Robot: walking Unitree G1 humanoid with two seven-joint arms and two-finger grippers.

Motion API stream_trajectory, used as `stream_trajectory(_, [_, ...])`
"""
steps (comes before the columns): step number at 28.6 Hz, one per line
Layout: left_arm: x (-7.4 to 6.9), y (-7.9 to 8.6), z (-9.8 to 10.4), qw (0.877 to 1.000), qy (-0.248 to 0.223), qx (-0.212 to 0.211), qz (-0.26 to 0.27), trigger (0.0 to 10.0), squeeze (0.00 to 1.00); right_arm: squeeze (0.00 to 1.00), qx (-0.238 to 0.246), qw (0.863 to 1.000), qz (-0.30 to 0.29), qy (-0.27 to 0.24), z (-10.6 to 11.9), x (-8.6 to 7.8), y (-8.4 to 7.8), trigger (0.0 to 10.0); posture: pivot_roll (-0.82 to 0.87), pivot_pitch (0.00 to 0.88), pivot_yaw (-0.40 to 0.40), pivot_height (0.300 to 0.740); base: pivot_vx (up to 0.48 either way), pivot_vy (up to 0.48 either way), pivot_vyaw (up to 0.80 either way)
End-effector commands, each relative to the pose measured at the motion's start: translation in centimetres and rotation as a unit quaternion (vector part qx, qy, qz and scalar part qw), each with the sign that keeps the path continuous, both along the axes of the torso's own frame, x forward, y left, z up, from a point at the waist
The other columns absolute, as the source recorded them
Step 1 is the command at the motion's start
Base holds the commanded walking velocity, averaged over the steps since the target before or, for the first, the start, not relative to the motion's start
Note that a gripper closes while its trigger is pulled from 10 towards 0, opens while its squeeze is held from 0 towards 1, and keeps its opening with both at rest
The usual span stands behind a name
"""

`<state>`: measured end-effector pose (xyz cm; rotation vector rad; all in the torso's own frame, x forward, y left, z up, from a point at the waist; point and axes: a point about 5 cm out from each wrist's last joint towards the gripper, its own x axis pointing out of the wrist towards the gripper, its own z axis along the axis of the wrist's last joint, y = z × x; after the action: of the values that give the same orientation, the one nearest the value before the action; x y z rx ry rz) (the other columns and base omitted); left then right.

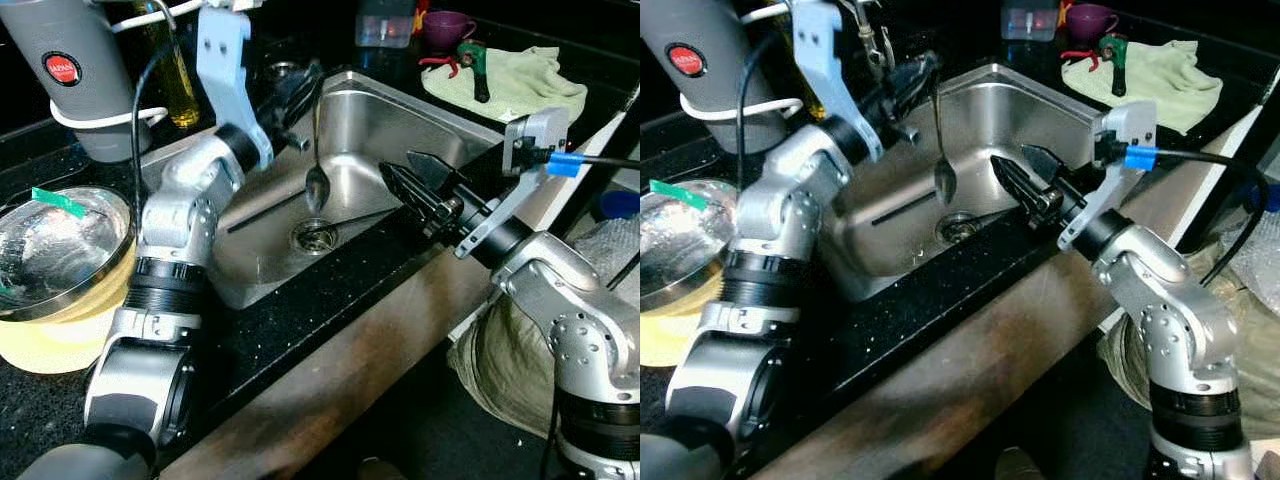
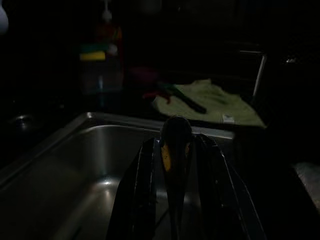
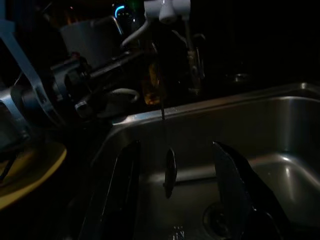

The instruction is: Kitchen organization

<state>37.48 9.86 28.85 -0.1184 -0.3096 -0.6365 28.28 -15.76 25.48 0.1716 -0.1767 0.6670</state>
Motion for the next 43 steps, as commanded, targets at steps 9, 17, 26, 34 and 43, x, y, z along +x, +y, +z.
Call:
stream_trajectory(9, [0.9, -0.2, -1.8, 1.0, -0.002, 0.014, 0.01, 0.0, 0.0, 0.0, -0.007, 0.999, 0.035, -0.009, -0.1, -1.1, 0.9, 10.0, -0.13, 0.075, 0.053, 0.74, 0.0, 0.0, 0.0])
stream_trajectory(17, [1.3, 0.1, -2.9, 1.0, 0.01, 0.017, 0.009, 10.0, 0.0, 0.0, -0.005, 0.999, 0.043, -0.008, -0.2, -1.1, 1.2, 10.0, -0.12, 0.076, 0.052, 0.74, 0.0, 0.0, 0.0])
stream_trajectory(26, [1.2, 0.0, -2.4, 1.0, -0.005, 0.007, 0.007, 10.0, 1.0, 0.0, -0.001, 0.999, 0.048, -0.011, -0.1, -1.2, 1.4, 10.0, -0.12, 0.076, 0.05, 0.74, 0.0, 0.0, 0.0])
stream_trajectory(34, [0.2, -0.1, -0.6, 0.999, -0.041, -0.008, -0.004, 10.0, 1.0, 0.0, 0.003, 0.999, 0.05, -0.013, -0.1, -1.1, 1.6, 10.0, -0.12, 0.077, 0.047, 0.74, 0.0, 0.0, 0.0])
stream_trajectory(43, [-3.0, -1.9, 1.3, 0.995, -0.093, -0.012, -0.04, 10.0, 0.0, 0.0, 0.027, 0.998, 0.052, -0.015, 0.0, -0.8, 2.2, 10.0, -0.08, 0.079, 0.048, 0.74, 0.0, 0.0, 0.0])
